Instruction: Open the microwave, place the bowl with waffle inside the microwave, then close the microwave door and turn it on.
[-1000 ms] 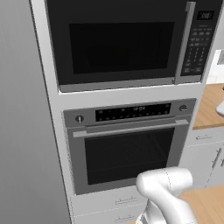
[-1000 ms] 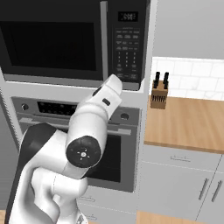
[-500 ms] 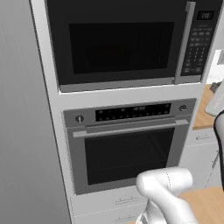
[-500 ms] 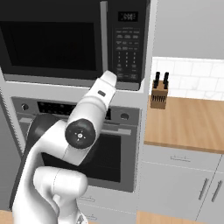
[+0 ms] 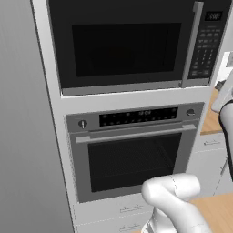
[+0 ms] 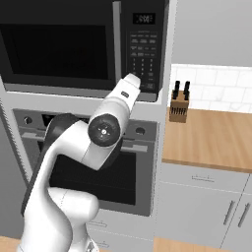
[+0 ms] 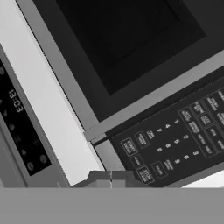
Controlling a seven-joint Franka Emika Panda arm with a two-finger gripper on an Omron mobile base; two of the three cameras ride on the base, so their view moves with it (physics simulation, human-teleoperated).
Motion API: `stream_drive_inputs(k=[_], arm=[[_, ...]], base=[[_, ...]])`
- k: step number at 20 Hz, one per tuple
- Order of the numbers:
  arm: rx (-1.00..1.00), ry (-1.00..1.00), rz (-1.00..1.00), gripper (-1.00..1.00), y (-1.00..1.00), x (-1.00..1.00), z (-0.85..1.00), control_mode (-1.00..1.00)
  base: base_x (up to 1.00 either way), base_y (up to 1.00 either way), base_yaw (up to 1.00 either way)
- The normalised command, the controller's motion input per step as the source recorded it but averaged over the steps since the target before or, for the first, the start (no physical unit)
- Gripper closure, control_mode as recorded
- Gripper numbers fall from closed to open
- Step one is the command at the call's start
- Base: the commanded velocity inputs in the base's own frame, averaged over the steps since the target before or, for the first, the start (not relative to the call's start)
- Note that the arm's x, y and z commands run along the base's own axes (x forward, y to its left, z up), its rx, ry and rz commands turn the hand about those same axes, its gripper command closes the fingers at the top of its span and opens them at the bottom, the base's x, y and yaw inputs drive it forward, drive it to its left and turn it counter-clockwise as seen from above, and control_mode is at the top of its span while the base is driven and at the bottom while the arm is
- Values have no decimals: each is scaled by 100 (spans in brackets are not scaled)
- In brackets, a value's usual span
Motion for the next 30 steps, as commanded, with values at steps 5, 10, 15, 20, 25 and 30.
stream_drive_inputs(k=[5, 10, 15, 20, 25, 30], arm=[[0, 0, 0, 100, -9, 31, 0, -100], [0, 0, 0, 100, 0, 36, 0, -100], [0, 0, 2, 100, 0, 42, 0, -100], [0, 0, 1, 100, 0, 43, 0, -100], [0, 0, 1, 100, 0, 43, -1, -100], [0, 0, 3, 100, -6, 46, -17, -100]], base=[[0, 0, 0], [0, 0, 0], [0, 0, 0], [0, 0, 0], [0, 0, 0], [0, 0, 0]])
